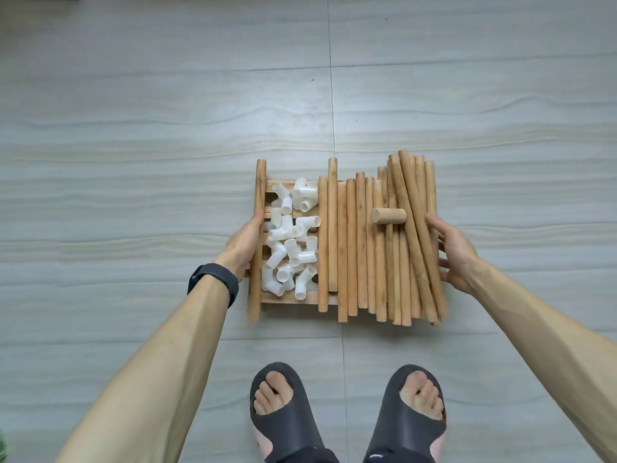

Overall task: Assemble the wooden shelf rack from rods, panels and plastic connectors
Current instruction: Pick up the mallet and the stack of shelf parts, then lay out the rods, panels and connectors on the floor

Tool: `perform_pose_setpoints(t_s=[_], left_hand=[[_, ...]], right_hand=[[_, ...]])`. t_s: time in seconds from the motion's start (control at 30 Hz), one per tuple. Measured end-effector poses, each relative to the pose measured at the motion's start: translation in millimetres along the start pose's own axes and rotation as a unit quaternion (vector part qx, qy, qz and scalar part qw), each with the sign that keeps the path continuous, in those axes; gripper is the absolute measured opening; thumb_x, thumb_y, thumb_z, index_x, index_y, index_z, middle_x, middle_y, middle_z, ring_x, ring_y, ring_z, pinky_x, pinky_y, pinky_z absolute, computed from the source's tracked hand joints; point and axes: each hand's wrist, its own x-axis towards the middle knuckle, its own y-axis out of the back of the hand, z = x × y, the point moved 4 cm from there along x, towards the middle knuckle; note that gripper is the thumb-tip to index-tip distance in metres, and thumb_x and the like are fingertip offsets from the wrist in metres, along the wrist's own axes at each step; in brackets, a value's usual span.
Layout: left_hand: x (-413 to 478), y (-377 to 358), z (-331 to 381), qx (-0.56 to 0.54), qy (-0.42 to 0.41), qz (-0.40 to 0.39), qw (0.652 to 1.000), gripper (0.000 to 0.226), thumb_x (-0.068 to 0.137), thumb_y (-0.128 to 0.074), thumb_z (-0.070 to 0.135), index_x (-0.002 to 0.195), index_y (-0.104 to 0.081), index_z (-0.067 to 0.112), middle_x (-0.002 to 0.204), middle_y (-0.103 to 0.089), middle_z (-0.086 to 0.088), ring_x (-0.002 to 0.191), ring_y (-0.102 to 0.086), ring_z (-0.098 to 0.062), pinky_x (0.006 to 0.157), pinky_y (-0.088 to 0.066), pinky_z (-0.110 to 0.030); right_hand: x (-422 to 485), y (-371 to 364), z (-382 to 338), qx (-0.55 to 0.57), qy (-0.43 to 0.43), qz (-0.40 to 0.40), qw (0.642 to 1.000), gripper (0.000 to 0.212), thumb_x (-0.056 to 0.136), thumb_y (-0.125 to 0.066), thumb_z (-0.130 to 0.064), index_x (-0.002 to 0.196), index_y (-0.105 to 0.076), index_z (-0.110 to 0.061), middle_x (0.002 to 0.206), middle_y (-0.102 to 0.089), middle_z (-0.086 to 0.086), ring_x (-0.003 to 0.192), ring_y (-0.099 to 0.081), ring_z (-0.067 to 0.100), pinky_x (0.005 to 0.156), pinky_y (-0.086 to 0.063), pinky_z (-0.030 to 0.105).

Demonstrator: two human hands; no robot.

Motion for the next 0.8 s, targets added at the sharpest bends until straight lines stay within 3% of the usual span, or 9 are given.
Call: perform_pose_setpoints(t_s=[0.07,0.13,0.23,0.33,0.43,0.53,0.6,0.7,0.8], left_hand=[[1.5,-2.3,5.2,0.011,-0.021,0.006,1.000,0.054,0.095,-0.030,0.077,0.099,-0.064,0.035,0.113,-0.063,0.008,0.107,-0.056,-0.019,0.095,-0.042,-0.040],[2.9,-4.5,7.3,0.029,-0.040,0.019,0.999,0.053,0.103,-0.028,0.062,0.120,-0.062,0.026,0.124,-0.060,0.002,0.112,-0.055,-0.021,0.093,-0.041,-0.037],[-6.1,-7.0,8.1,0.071,-0.053,0.014,0.996,0.050,0.106,-0.037,0.044,0.144,-0.049,0.014,0.133,-0.058,-0.007,0.115,-0.055,-0.025,0.090,-0.043,-0.037],[-33.7,0.5,13.5,0.095,-0.078,0.030,0.992,0.046,0.106,-0.041,0.033,0.142,-0.050,0.006,0.130,-0.057,-0.009,0.107,-0.055,-0.022,0.082,-0.040,-0.031],[-77.3,11.6,22.3,0.116,-0.125,0.028,0.985,0.044,0.107,-0.041,0.033,0.142,-0.049,0.008,0.142,-0.052,-0.010,0.127,-0.049,-0.028,0.092,-0.038,-0.037],[-127.1,16.5,24.0,0.159,-0.156,-0.008,0.975,0.048,0.105,-0.043,0.039,0.146,-0.046,0.014,0.141,-0.051,-0.008,0.128,-0.048,-0.028,0.099,-0.039,-0.044],[-156.8,16.4,25.2,0.197,-0.184,-0.027,0.963,0.047,0.104,-0.044,0.044,0.142,-0.049,0.017,0.135,-0.054,-0.005,0.118,-0.050,-0.024,0.097,-0.041,-0.044],[-190.1,13.7,27.5,0.245,-0.231,-0.029,0.941,0.029,0.103,-0.045,0.043,0.115,-0.056,0.019,0.113,-0.056,-0.003,0.098,-0.052,-0.020,0.073,-0.043,-0.033],[-214.0,7.3,27.1,0.318,-0.266,-0.035,0.909,0.018,0.102,-0.046,0.035,0.097,-0.051,0.019,0.099,-0.052,-0.004,0.074,-0.045,-0.015,0.056,-0.041,-0.021]], right_hand=[[-0.6,1.0,-6.6,-0.024,0.014,-0.010,1.000,0.069,0.077,-0.061,-0.076,0.127,-0.065,-0.029,0.121,-0.067,-0.005,0.109,-0.062,0.028,0.088,-0.053,0.044],[-3.3,3.2,-14.2,-0.056,0.030,-0.022,0.998,0.068,0.079,-0.059,-0.077,0.128,-0.064,-0.029,0.124,-0.067,-0.004,0.108,-0.064,0.028,0.085,-0.054,0.044],[-13.6,11.0,-29.5,-0.123,0.061,-0.036,0.990,0.067,0.085,-0.060,-0.072,0.136,-0.059,-0.028,0.136,-0.061,-0.001,0.115,-0.063,0.028,0.101,-0.050,0.048],[-42.1,16.9,-43.0,-0.214,0.097,-0.038,0.971,0.072,0.091,-0.059,-0.065,0.148,-0.050,-0.022,0.148,-0.053,0.002,0.123,-0.059,0.029,0.101,-0.047,0.046],[-80.6,18.2,-46.9,-0.311,0.152,-0.018,0.938,0.069,0.093,-0.063,-0.058,0.149,-0.048,-0.021,0.149,-0.050,0.004,0.122,-0.055,0.028,0.096,-0.047,0.044],[-122.7,13.4,-47.6,-0.449,0.170,-0.001,0.877,0.066,0.095,-0.060,-0.055,0.149,-0.047,-0.021,0.142,-0.053,0.005,0.119,-0.054,0.026,0.095,-0.049,0.042],[-148.2,5.3,-49.6,-0.555,0.192,0.036,0.809,0.066,0.096,-0.057,-0.054,0.150,-0.045,-0.018,0.147,-0.052,0.007,0.127,-0.052,0.028,0.100,-0.047,0.039],[-186.4,-16.6,-47.9,-0.650,0.261,0.063,0.711,0.066,0.099,-0.053,-0.052,0.155,-0.037,-0.021,0.149,-0.054,0.010,0.131,-0.053,0.028,0.107,-0.044,0.037],[-214.9,-35.4,-28.3,-0.682,0.310,0.043,0.661,0.063,0.102,-0.047,-0.051,0.156,-0.035,-0.023,0.148,-0.055,0.009,0.132,-0.054,0.026,0.108,-0.044,0.036]])
